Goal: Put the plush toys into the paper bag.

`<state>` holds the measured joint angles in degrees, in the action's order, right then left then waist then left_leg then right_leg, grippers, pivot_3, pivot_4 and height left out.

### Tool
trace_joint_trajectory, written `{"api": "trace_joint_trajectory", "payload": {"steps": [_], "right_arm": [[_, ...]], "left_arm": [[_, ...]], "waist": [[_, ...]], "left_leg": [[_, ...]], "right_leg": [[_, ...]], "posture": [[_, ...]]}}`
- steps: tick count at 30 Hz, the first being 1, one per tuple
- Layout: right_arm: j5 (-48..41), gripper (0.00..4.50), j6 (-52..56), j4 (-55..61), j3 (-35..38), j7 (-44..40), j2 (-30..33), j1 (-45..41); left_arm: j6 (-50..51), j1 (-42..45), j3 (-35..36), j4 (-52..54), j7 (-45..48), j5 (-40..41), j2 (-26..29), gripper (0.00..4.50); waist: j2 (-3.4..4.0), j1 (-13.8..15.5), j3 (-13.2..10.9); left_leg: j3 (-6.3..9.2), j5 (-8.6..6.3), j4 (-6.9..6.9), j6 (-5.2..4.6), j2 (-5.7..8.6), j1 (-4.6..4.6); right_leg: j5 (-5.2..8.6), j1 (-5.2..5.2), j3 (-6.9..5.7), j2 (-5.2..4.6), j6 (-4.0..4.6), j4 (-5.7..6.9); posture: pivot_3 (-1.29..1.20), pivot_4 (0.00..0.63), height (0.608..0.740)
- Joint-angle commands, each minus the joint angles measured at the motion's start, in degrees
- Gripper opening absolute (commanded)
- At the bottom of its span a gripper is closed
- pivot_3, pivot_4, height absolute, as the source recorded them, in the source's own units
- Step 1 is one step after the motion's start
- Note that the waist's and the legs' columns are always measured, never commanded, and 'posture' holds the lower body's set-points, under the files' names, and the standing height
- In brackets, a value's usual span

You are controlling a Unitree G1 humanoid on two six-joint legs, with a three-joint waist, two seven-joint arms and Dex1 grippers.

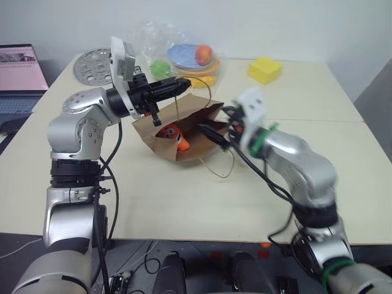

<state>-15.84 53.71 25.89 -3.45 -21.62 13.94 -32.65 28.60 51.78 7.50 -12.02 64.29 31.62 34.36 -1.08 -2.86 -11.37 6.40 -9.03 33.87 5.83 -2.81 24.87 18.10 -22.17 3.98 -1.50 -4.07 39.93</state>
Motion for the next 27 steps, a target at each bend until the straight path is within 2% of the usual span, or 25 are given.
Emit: {"api": "trace_joint_trajectory", "payload": {"steps": [1,3,5,8,15,20,23,27], "right_arm": [[3.30,4.49,1.58,6.96,1.44,5.01,2.47,6.40],[6.67,4.49,2.28,8.19,-1.10,8.62,3.64,12.89],[7.81,4.49,2.35,7.66,-1.55,11.81,1.15,15.14],[10.20,4.49,0.89,5.77,-3.20,13.63,0.50,15.98],[10.79,4.49,-0.78,2.75,-2.79,14.80,-2.03,16.47],[11.73,4.49,-2.38,0.62,-4.12,14.01,-0.87,16.79],[12.16,3.92,-4.10,-1.08,-4.31,13.65,-0.25,16.86],[11.93,2.41,-4.96,-1.05,-3.98,12.86,0.32,17.38]], "left_arm": [[-0.31,0.91,1.17,0.91,0.11,0.90,0.49,0.00],[-0.67,1.46,0.93,0.04,0.50,0.51,0.53,0.00],[-1.02,1.66,0.62,-0.30,0.64,0.17,0.40,0.00],[-0.91,1.90,0.51,-0.25,0.72,0.30,0.36,0.00],[-1.33,2.23,0.34,-1.12,1.04,0.01,0.78,0.00],[-1.29,1.96,0.34,-0.92,1.11,-0.07,0.86,0.00],[-1.24,1.95,0.59,-0.94,0.83,-0.19,1.13,0.00],[-1.18,1.79,0.69,-0.93,0.80,-0.19,1.52,0.00]], "waist": [[0.00,0.00,0.00],[-0.01,0.00,0.01],[0.00,-0.18,0.00],[0.01,-1.02,-0.01],[0.01,-0.78,0.00],[0.01,-0.52,0.00],[0.01,-0.52,0.00],[0.01,-0.52,0.00]], "left_leg": [[-0.05,0.00,0.01,0.00,0.02,0.00],[-0.05,0.00,0.03,0.00,0.03,-0.02],[-0.03,0.00,0.02,0.00,0.02,-0.04],[-0.14,0.01,0.05,0.00,0.02,-0.04],[-0.10,0.01,0.06,-0.01,0.01,-0.06],[-0.10,0.01,0.04,-0.01,0.01,-0.06],[-0.10,0.01,0.05,-0.01,0.01,-0.06],[-0.10,0.01,0.05,-0.01,0.01,-0.06]], "right_leg": [[0.00,-0.01,0.04,-0.03,0.00,0.00],[0.00,0.00,0.03,-0.04,0.00,0.02],[0.00,0.00,0.03,-0.01,0.00,0.03],[0.00,-0.05,0.15,-0.01,0.00,0.03],[0.00,0.00,0.12,0.00,0.00,0.02],[0.00,0.00,0.11,0.00,0.00,0.01],[0.00,0.00,0.11,0.00,0.00,0.02],[0.00,0.00,0.12,0.00,0.00,0.02]], "posture": [[0.00,0.150,0.740],[0.00,0.150,0.740],[0.00,0.150,0.740],[0.00,0.150,0.740],[0.00,0.150,0.740],[0.00,0.150,0.740],[0.00,0.150,0.740],[0.00,0.150,0.740]]}}
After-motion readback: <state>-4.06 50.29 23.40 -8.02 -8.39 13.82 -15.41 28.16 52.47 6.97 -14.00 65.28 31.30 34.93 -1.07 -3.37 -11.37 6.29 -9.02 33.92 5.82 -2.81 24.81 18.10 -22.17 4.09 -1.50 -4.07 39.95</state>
